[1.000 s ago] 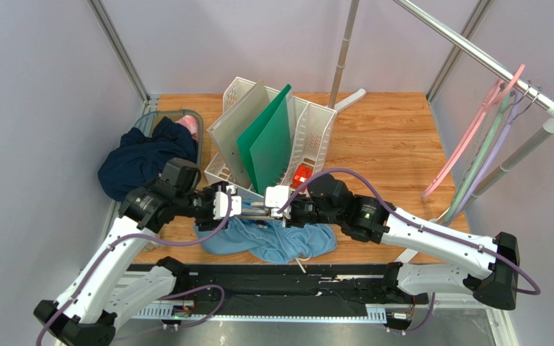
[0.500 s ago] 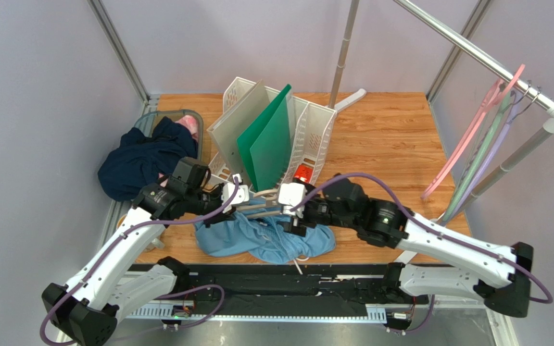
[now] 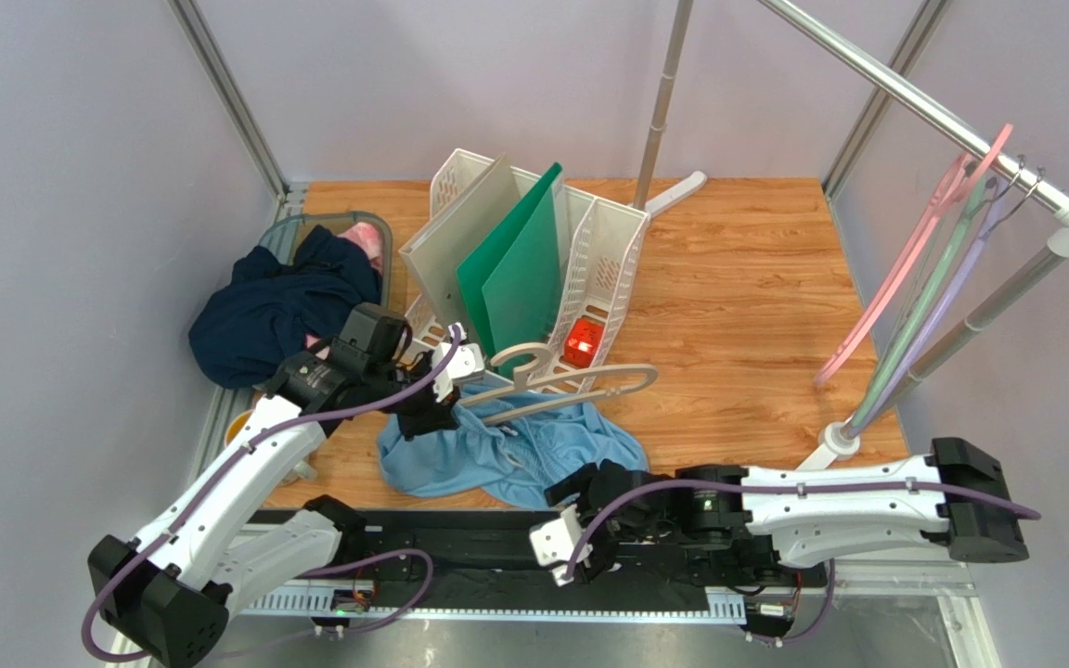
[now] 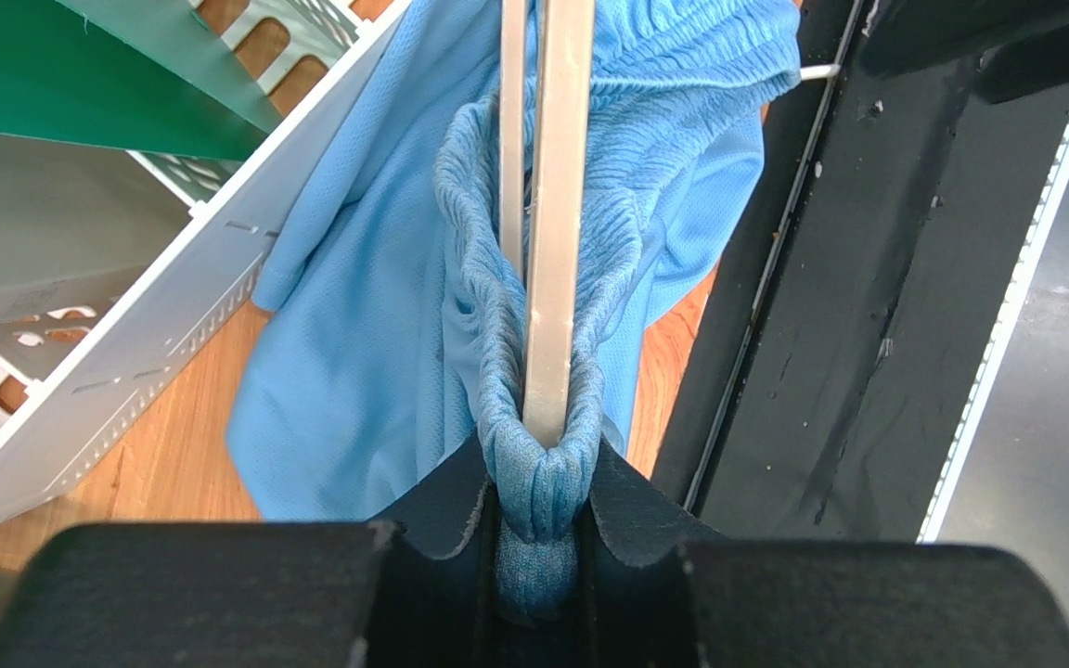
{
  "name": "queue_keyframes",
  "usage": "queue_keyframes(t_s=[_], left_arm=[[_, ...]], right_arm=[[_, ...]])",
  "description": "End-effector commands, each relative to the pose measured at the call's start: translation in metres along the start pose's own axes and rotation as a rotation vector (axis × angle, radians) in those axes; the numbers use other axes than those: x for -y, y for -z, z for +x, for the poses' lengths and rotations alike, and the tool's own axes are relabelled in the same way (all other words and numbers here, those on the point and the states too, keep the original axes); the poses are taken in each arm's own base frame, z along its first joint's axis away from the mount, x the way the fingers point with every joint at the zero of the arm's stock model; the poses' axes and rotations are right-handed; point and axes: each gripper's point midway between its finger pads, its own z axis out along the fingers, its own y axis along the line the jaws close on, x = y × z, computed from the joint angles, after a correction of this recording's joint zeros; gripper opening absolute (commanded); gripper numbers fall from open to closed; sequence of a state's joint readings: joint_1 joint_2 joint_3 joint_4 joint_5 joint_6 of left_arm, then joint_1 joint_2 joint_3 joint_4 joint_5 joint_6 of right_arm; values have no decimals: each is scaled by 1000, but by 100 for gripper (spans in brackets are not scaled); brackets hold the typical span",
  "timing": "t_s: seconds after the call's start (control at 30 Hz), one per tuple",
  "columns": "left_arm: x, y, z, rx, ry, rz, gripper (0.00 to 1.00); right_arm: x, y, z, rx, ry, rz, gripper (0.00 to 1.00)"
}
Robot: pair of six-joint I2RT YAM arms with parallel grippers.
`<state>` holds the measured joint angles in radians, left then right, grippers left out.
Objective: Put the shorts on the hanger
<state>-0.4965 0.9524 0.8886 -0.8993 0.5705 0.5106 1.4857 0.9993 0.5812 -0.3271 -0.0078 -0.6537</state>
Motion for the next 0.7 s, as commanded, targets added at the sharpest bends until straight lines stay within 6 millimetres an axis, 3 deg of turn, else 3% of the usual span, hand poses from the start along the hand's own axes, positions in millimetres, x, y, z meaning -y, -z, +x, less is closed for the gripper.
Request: queue_keyframes(t_s=[0.0,0.1,0.37,0.5,0.67], left_arm=[[-2,6,-18,56,-3,-10,0],[-2,7,-17,52,-6,-15,0],[-3,4,-15,39,1,-9,0],[-4,4,-15,32,4,-10,0],[-3,6,-12,21,-3,-12,0]], right_arm=[[23,-12,-21,78,192,84,76],[5,-21,-9,58,270,-2,72],[-5,-35,21,-77,361,-82,60],[-2,-31,49,-228,407,-103,59],[10,-11,60,-304,371,-77,55]])
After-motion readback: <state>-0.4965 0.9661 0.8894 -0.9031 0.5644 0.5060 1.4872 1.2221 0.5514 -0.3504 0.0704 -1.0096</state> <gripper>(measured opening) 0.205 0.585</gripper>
